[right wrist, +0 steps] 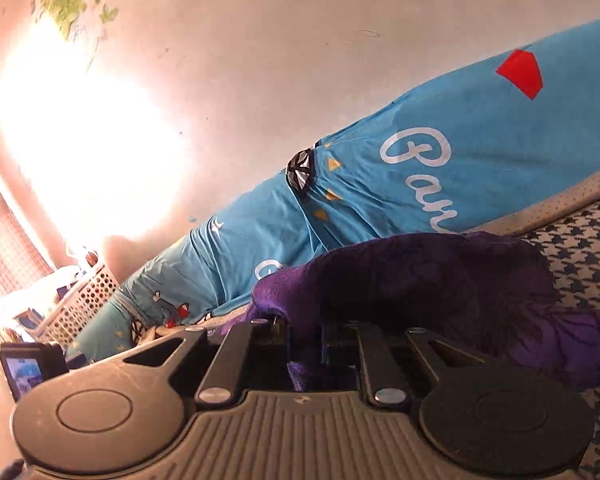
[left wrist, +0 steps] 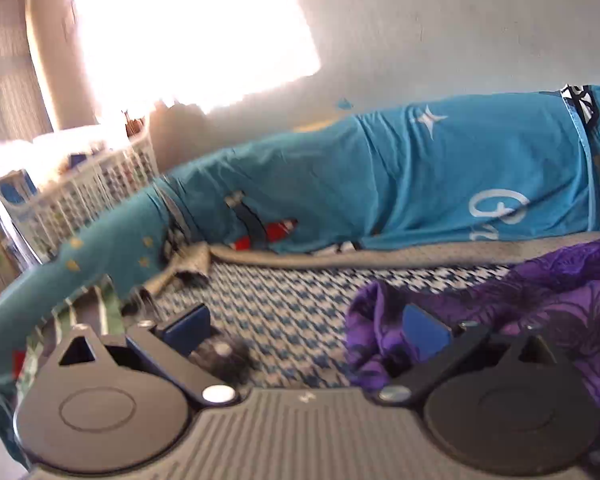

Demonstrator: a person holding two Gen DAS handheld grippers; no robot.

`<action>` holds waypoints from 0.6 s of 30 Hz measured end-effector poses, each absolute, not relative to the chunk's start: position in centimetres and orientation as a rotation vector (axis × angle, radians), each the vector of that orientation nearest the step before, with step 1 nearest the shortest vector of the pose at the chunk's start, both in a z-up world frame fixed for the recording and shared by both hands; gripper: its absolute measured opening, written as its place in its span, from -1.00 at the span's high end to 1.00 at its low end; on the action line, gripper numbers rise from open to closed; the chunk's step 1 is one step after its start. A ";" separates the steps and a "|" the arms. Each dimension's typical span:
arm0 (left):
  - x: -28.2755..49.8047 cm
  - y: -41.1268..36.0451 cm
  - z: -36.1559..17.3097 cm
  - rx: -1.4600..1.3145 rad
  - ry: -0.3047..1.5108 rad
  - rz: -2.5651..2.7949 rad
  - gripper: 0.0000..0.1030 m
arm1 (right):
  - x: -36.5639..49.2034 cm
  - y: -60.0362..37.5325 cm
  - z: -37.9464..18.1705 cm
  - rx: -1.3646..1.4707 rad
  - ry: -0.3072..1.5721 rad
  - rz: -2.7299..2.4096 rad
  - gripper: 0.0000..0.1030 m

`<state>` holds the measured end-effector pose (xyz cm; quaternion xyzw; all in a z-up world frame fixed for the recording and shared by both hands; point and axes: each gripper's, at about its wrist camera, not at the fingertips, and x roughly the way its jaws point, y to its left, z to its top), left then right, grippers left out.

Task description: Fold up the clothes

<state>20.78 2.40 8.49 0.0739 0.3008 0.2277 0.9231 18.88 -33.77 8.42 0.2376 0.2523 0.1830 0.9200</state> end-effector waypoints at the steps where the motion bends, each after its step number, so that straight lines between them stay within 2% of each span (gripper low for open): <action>1: 20.7 2.6 8.4 0.125 0.627 0.457 -0.99 | 19.0 -33.7 8.3 0.490 0.523 0.360 0.72; 4: 20.5 2.2 8.3 0.117 0.640 0.396 -1.00 | 18.9 -32.2 8.4 0.330 0.529 0.283 0.68; 7: 20.4 1.4 7.8 0.101 0.662 0.347 -1.00 | 18.5 -30.7 8.0 0.174 0.533 0.230 0.48; 10: 19.8 0.6 7.9 0.075 0.661 0.299 -1.00 | 18.6 -30.1 7.6 0.126 0.549 0.222 0.44; 11: 19.6 0.3 8.1 0.066 0.658 0.284 -1.00 | 18.6 -30.1 7.4 0.122 0.553 0.217 0.39; 13: 18.9 -0.4 8.6 0.046 0.652 0.231 -1.00 | 18.6 -30.2 7.3 0.116 0.555 0.198 0.14; 14: 18.6 -0.9 8.9 0.025 0.657 0.177 -1.00 | 18.6 -30.3 7.3 0.117 0.555 0.187 0.12; 15: 18.2 -1.3 9.0 0.002 0.664 0.121 -1.00 | 18.5 -30.5 7.3 0.123 0.553 0.183 0.13; 17: 17.6 -2.0 9.0 -0.037 0.680 0.022 -1.00 | 18.5 -30.7 7.4 0.146 0.553 0.195 0.27; 18: 17.5 -2.2 8.5 -0.056 0.699 -0.019 -1.00 | 18.5 -30.7 7.5 0.153 0.553 0.200 0.55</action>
